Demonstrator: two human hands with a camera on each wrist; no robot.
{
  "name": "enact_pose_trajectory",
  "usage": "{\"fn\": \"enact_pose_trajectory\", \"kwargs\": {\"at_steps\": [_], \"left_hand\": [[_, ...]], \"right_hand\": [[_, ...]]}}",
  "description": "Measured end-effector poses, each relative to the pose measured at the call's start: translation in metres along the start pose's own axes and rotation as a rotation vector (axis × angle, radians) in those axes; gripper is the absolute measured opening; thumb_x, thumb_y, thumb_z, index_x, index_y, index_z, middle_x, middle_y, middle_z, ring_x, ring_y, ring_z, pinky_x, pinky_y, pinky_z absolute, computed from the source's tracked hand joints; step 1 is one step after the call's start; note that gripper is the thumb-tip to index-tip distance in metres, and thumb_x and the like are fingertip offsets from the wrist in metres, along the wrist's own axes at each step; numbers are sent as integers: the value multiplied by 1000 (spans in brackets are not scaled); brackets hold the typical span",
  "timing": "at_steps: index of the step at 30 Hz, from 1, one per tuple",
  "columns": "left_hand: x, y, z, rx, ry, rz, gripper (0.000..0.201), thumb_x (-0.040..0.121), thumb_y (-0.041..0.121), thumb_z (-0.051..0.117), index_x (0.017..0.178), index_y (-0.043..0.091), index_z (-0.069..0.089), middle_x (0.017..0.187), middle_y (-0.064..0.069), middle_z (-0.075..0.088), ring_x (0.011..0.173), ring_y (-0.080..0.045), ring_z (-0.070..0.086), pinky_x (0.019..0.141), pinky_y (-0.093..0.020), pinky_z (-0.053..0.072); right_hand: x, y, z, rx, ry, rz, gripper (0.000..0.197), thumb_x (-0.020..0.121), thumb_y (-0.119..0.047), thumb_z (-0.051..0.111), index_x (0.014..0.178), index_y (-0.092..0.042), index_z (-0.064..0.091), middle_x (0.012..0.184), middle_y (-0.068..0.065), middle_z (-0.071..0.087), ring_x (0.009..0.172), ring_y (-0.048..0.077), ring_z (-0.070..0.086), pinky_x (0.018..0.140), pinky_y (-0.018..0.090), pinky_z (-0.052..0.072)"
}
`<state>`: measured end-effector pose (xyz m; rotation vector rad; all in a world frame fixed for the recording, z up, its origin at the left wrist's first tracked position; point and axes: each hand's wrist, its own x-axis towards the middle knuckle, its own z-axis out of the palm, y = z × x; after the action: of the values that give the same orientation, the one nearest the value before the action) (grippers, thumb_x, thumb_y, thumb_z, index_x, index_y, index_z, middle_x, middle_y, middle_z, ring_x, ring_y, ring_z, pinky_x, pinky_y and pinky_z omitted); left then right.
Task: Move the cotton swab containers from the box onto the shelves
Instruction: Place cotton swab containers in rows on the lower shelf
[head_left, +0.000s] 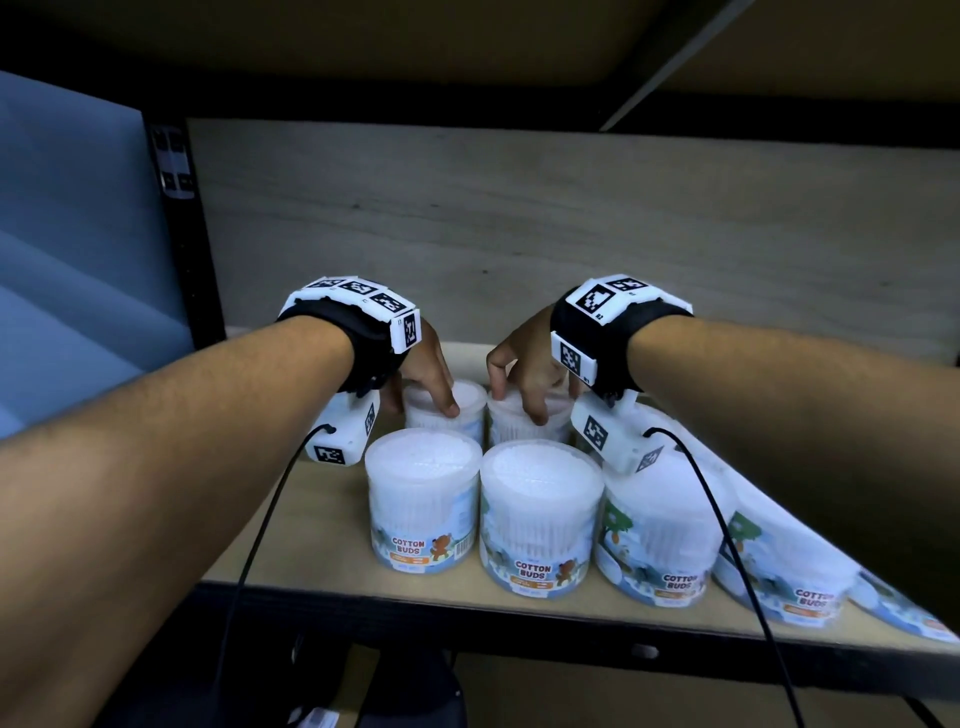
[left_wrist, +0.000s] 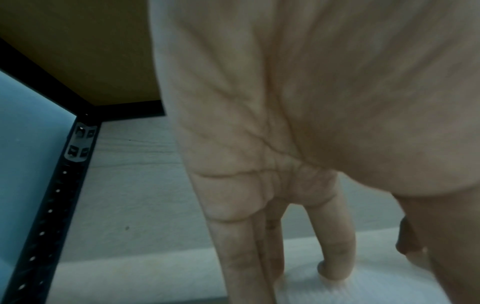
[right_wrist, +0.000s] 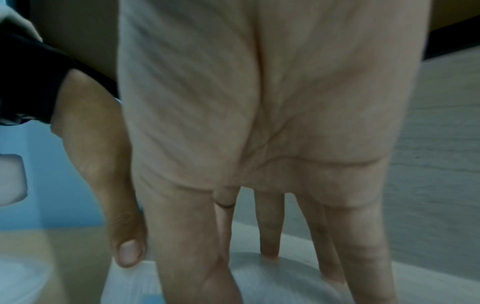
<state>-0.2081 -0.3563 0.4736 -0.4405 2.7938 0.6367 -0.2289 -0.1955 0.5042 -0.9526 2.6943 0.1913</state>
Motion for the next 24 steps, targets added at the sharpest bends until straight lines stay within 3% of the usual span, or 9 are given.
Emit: {"fn": "enact_pose_trajectory", "kwargs": {"at_steps": [2,7,13,16,20,24], "left_hand": [[-3,0,0,-9,-5,1,39,67,24,89,102,25,70,123,-8,61,110,-37,64,93,-43,54],[-6,-1,2,-19,-15,-2,37,65,21,90,95,27,69,120,-7,58,112,-39,63,92,-42,55],[-10,0,5,-7,-20,-10,58,72,25,86,126,18,65,135,-11,55,113,-38,62,94,-45,54],[-13,1,5,-15,-24,-13,66,68,31,87,129,19,64,137,-11,54,108,-37,65,93,-45,54],[-18,0,5,-24,-32,-20,89,46,41,87,129,17,64,132,-12,59,105,-35,68,91,-43,56],[-23,0,4,-30,-47,-22,83,56,37,89,132,16,62,139,-12,53,107,-35,66,90,-43,56]], "right_hand": [[-3,-1,0,18,-13,3,58,80,-2,75,132,-16,53,76,-3,48,64,6,47,35,8,41],[-11,-3,2,32,-18,9,57,81,-5,75,132,-16,52,75,-1,48,65,7,47,35,8,41],[-21,-7,6,30,22,9,53,86,-5,70,134,-14,52,76,-5,45,64,4,43,33,5,39],[-26,-10,9,0,53,3,50,88,-9,68,135,-16,52,79,-9,45,66,3,42,32,3,36],[-33,-13,10,-13,61,0,46,90,-10,66,134,-15,54,74,-9,44,59,1,38,29,4,31],[-38,-17,9,-29,56,-9,45,90,-11,67,133,-15,54,75,-11,45,60,0,39,29,4,30]]}}
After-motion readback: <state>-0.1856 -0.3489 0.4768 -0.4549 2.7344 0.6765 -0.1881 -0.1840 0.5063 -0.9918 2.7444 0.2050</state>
